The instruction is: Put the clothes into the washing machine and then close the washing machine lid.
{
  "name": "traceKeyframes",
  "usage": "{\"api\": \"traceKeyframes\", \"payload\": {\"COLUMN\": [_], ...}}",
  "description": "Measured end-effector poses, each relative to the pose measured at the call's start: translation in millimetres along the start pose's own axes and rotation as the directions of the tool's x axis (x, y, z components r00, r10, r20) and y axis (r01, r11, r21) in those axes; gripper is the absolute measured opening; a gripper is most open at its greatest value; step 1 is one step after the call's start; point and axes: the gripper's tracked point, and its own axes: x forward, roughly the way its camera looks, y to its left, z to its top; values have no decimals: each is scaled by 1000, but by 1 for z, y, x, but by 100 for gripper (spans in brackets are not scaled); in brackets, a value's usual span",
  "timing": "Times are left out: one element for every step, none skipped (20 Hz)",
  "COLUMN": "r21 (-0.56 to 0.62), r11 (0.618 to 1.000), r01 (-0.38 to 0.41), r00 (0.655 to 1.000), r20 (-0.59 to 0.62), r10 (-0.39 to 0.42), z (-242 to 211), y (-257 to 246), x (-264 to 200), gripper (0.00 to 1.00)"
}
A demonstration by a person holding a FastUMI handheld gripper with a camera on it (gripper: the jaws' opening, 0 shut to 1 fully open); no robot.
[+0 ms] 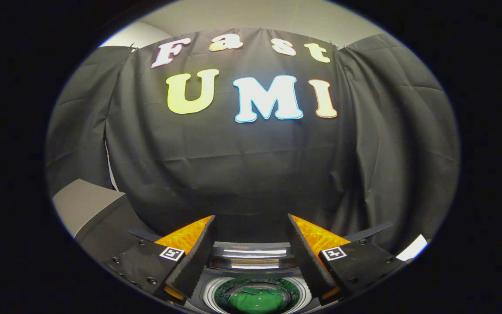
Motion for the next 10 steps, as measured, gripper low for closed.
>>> {"api": "traceKeyframes", "payload": {"r21": [-1, 0, -1, -1, 0, -1, -2, -2, -1, -1], "r11": [1000, 1000, 1000, 1000, 1000, 1000, 1000, 1000, 1000, 1000], "r01": [-1, -1, 0, 0, 1, 1, 1, 1, 1, 1], "r00": [1000, 1000, 1000, 1000, 1000, 1000, 1000, 1000, 1000, 1000], "r20": [0, 0, -2, -2, -1, 0, -1, -2, -4, -7], "r10": [1, 1, 0, 0, -1, -1, -1, -1, -1, -1], "z": [-3, -3, -6, -9, -10, -13, -15, -18, -19, -23], "y": [0, 0, 0, 0, 0, 0, 0, 0, 0, 0], "x": [-3, -5, -8, -12, -15, -18, -21, -23, -26, -29], "gripper": [98, 98, 98, 98, 98, 98, 98, 98, 98, 98]}}
